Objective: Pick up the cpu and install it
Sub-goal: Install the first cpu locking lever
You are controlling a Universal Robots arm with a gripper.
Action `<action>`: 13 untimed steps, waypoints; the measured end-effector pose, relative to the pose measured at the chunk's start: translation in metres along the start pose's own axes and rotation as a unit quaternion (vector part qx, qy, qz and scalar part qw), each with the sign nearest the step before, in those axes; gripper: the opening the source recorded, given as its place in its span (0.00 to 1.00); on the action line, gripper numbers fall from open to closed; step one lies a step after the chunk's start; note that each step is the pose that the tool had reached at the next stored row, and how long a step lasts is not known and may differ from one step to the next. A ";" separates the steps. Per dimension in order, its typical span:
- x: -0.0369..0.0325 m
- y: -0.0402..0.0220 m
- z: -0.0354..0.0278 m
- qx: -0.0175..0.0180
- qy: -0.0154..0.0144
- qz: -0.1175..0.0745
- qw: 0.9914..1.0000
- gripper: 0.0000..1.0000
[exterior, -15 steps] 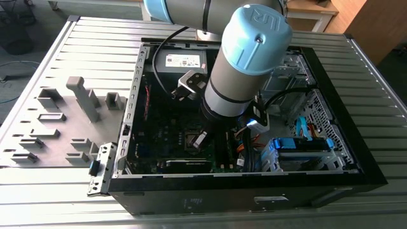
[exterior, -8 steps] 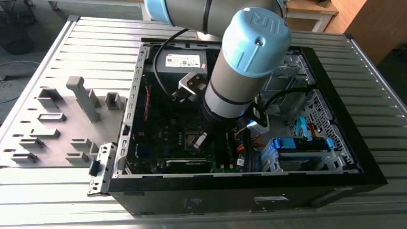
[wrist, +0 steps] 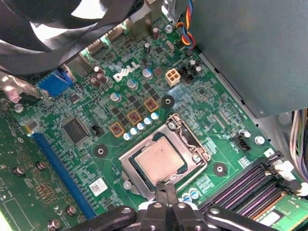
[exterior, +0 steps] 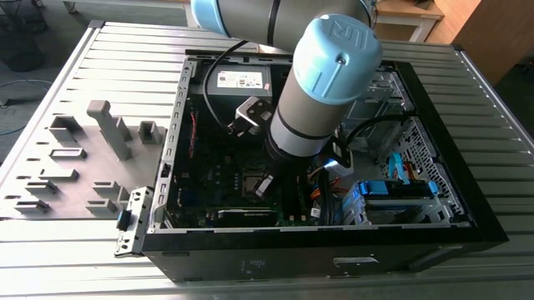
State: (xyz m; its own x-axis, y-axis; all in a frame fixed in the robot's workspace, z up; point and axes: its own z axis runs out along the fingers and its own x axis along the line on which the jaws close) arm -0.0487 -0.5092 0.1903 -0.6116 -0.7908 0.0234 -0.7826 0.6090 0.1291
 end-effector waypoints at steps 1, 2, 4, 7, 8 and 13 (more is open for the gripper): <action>0.0000 -0.0001 0.0004 0.000 0.000 0.000 1.000 0.11; -0.0001 -0.0003 0.0008 0.000 0.000 -0.001 1.000 0.11; -0.0005 -0.0008 0.0015 0.000 0.000 -0.001 1.000 0.11; -0.0006 -0.0008 0.0018 0.000 0.000 -0.002 1.000 0.11; -0.0006 -0.0008 0.0018 0.000 0.000 -0.002 1.000 0.11; -0.0021 -0.0027 0.0017 0.000 0.000 -0.003 1.000 0.11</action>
State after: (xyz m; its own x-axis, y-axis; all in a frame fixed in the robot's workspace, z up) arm -0.0455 -0.5091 0.1882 -0.6066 -0.7947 0.0227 -0.7864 0.6040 0.1295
